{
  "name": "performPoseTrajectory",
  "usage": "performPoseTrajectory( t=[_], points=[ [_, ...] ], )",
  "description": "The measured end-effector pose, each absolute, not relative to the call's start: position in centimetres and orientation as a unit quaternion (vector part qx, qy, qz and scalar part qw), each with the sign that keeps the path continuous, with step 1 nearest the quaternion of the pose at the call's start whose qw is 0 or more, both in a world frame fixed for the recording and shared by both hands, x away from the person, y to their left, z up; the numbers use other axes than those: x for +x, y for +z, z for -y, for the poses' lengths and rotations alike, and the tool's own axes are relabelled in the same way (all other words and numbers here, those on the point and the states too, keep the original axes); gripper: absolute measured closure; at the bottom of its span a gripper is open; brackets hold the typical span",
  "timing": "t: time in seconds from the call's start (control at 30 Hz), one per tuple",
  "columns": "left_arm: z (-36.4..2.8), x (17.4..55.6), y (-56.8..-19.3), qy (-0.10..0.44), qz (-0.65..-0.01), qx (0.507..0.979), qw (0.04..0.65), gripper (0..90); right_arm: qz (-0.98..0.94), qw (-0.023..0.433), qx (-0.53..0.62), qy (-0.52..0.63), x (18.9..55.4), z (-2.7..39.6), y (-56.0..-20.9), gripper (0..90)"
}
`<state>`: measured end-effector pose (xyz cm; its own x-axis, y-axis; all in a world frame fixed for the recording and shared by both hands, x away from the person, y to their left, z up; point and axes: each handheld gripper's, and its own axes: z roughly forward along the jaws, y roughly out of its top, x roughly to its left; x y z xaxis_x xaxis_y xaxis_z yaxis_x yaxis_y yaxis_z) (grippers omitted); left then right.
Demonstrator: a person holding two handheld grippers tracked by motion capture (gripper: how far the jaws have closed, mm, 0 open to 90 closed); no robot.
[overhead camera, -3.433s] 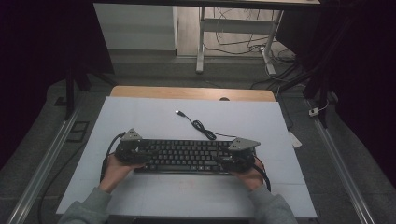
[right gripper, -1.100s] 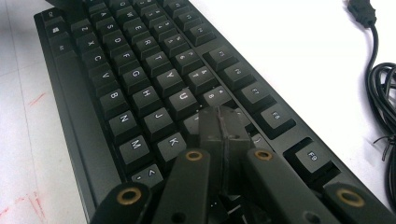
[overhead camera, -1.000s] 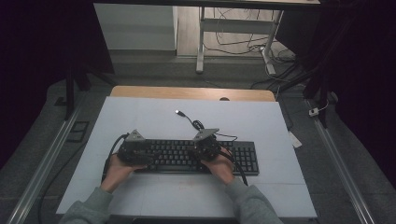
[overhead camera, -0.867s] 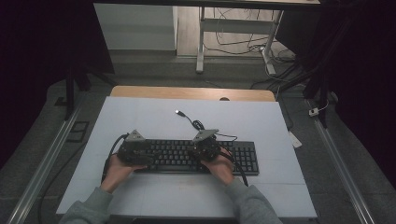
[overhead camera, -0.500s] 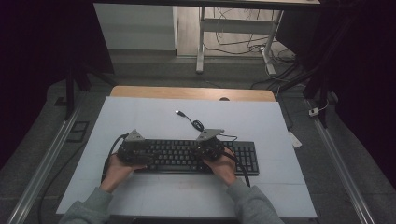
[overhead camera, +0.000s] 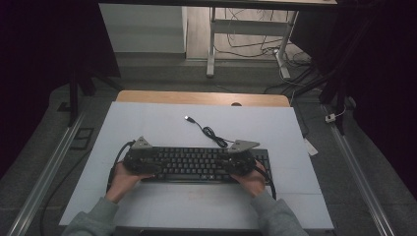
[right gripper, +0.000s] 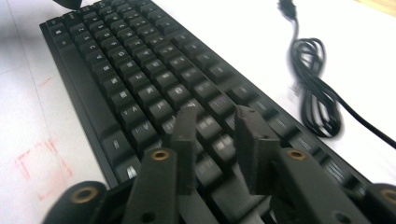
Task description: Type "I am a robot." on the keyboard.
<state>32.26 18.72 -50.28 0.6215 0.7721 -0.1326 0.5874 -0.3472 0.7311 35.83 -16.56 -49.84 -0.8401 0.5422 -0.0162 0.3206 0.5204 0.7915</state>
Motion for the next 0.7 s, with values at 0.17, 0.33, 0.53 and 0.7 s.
performPoseTrajectory(
  t=[0.17, 0.33, 0.53, 0.7],
  points=[
    [-18.8, 32.3, -50.3, 0.118, -0.42, 0.812, 0.389, 36.1, -0.855, 0.141, 0.258, 0.426, 35.1, 18.5, -49.8, 57.3],
    [-18.9, 32.3, -50.3, 0.119, -0.42, 0.81, 0.39, 36.1, -0.852, 0.149, 0.26, 0.428, 34.3, 19.8, -49.7, 52.7],
    [-18.9, 32.3, -50.3, 0.12, -0.421, 0.81, 0.39, 36.0, -0.85, 0.15, 0.262, 0.432, 33.8, 20.6, -49.8, 51.2],
    [-18.9, 32.3, -50.3, 0.123, -0.421, 0.809, 0.39, 36.2, -0.853, 0.15, 0.256, 0.43, 33.8, 20.3, -49.8, 50.9]
  ],
)
